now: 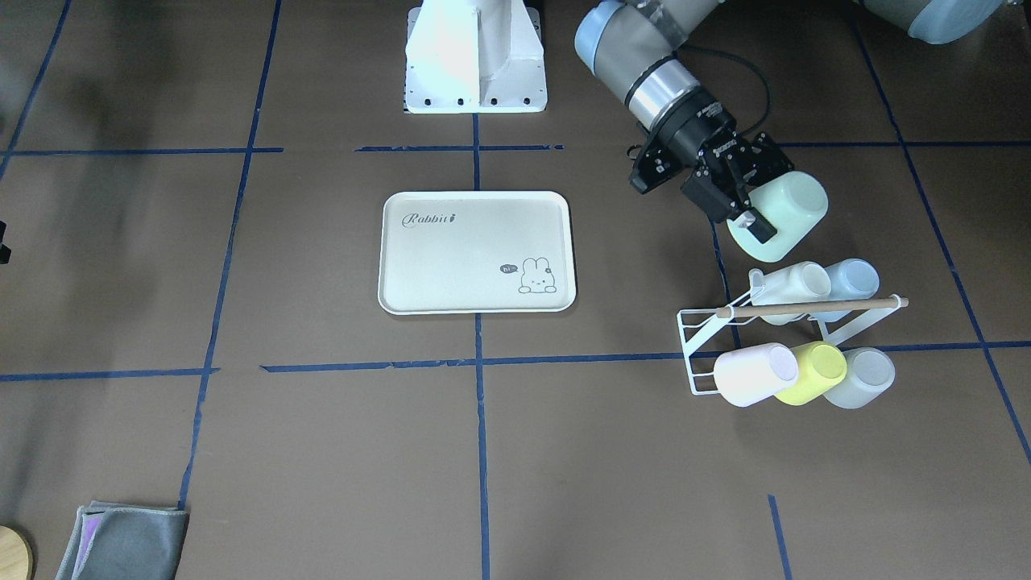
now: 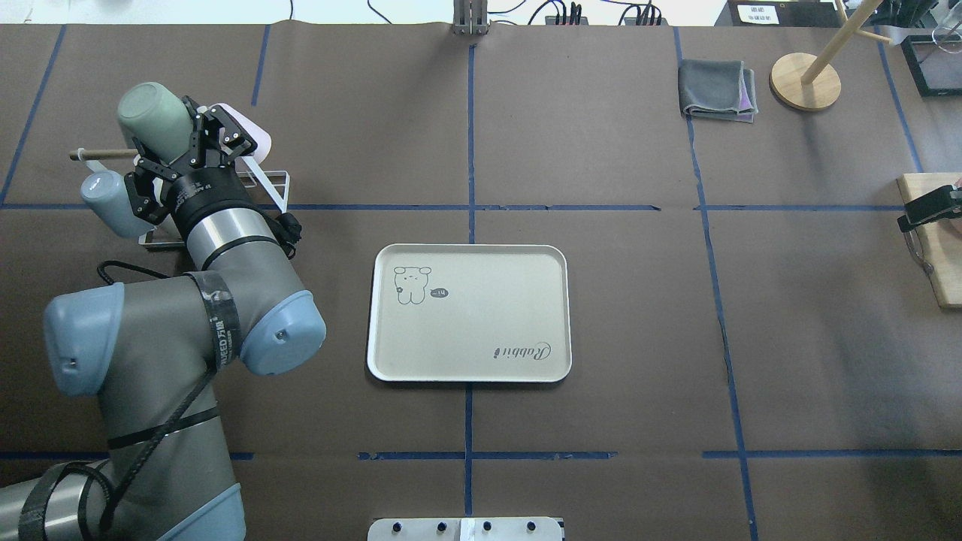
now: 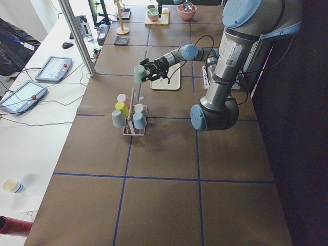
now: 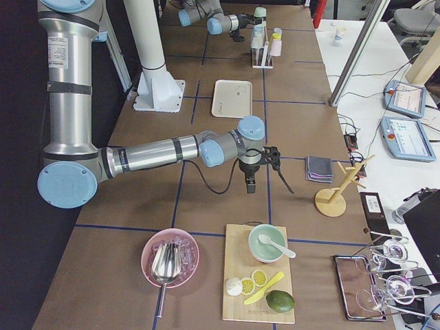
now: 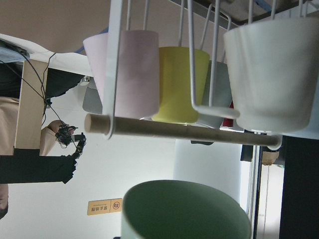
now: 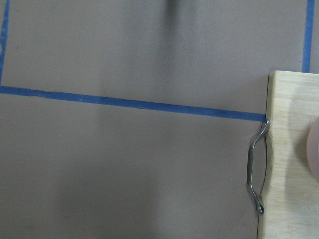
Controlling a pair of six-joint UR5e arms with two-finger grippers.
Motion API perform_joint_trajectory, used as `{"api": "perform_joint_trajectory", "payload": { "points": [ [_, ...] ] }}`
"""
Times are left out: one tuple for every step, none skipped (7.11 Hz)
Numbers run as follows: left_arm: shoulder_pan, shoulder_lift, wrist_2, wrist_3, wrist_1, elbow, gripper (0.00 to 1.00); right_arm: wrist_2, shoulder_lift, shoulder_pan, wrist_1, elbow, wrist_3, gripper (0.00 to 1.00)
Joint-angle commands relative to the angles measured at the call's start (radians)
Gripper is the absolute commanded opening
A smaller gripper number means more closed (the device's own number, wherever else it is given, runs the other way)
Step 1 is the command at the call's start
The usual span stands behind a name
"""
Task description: Pick up and place green cup on tray
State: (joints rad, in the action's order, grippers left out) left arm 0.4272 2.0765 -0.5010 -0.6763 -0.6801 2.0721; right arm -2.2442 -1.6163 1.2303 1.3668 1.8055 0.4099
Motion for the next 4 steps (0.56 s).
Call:
{"api": "perform_joint_trajectory", "payload": {
  "points": [
    [0.016,0.004,-0.090,0.052,-0.176,0.097,0.68,0.000,0.003,0.000,0.000,0.000,0.000,1.00],
    [0.025,0.004,-0.172,0.154,-0.284,0.108,0.67,0.002,0.003,0.002,-0.001,0.001,0.000,1.00],
    [0.024,0.004,-0.236,0.287,-0.326,0.111,0.65,0.002,0.003,0.003,-0.002,0.002,0.000,1.00],
    [0.022,0.001,-0.298,0.401,-0.387,0.112,0.65,0.002,0.003,0.005,-0.002,0.002,0.000,1.00]
  ]
}}
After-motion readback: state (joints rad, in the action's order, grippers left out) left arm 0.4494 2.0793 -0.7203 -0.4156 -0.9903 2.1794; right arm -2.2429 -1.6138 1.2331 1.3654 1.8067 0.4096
